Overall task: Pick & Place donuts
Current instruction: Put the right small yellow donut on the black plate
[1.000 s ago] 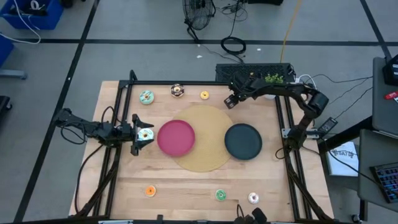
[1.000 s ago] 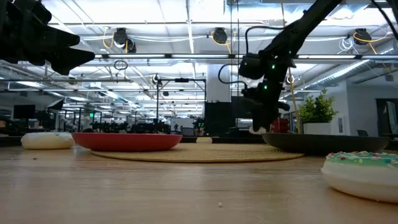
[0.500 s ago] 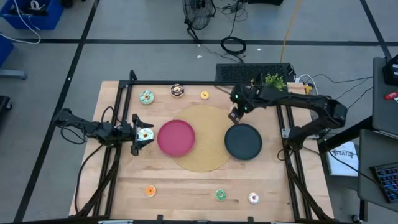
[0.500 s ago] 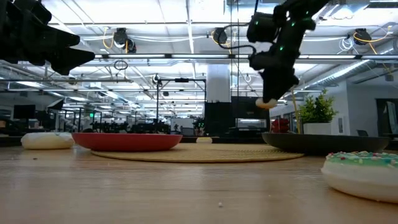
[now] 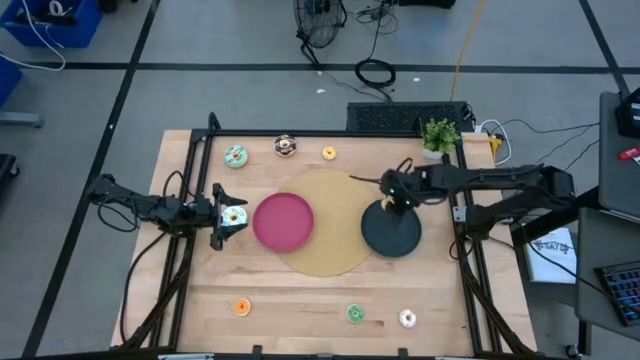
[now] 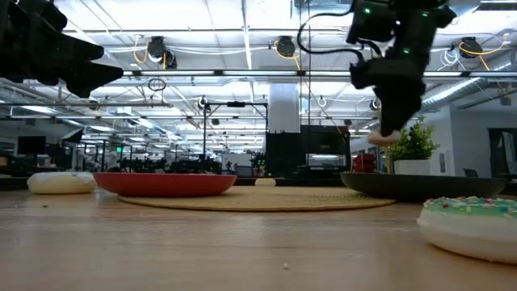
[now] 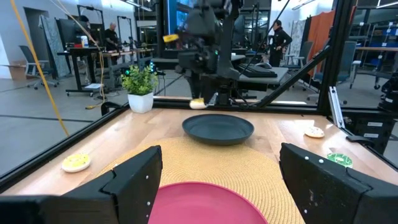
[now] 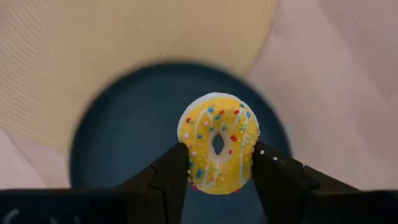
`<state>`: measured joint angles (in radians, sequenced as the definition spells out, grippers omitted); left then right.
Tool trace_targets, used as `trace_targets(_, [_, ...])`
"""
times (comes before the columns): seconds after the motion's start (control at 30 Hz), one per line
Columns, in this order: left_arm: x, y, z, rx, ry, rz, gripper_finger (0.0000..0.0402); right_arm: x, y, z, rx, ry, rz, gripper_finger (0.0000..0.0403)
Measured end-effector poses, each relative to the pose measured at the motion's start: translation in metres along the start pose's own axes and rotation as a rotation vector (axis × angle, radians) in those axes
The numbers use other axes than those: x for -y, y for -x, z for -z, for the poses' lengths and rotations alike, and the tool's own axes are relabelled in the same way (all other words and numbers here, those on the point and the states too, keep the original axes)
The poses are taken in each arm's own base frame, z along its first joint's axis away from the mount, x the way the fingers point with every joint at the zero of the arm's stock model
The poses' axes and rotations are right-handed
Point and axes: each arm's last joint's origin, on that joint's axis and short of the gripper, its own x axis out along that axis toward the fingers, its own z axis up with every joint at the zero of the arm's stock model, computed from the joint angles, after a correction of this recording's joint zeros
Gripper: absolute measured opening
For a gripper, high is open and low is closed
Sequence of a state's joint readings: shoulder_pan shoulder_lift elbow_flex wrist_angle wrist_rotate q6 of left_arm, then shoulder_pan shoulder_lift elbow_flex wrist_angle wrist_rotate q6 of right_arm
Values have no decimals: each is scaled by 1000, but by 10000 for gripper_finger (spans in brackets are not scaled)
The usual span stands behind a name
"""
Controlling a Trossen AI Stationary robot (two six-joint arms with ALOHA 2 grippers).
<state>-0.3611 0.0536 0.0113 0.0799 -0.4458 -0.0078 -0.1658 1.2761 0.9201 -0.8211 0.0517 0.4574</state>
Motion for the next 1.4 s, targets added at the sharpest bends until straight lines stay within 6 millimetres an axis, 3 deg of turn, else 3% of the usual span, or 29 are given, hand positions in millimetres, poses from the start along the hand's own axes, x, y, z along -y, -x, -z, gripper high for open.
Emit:
trace_targets(0.3, [0, 0, 0, 0, 0, 0, 319, 14, -22, 51, -78, -65, 28, 155])
trace_targets(0.53, [0, 0, 0, 0, 0, 0, 319, 23, -39, 70, -15, -111, -9, 155])
trace_targets(1.0, [0, 0, 0, 0, 0, 0, 319, 25, -48, 74, 31, -83, -37, 160])
trace_targets(1.4, [0, 0, 0, -1, 0, 0, 319, 25, -48, 72, 47, -64, -38, 265])
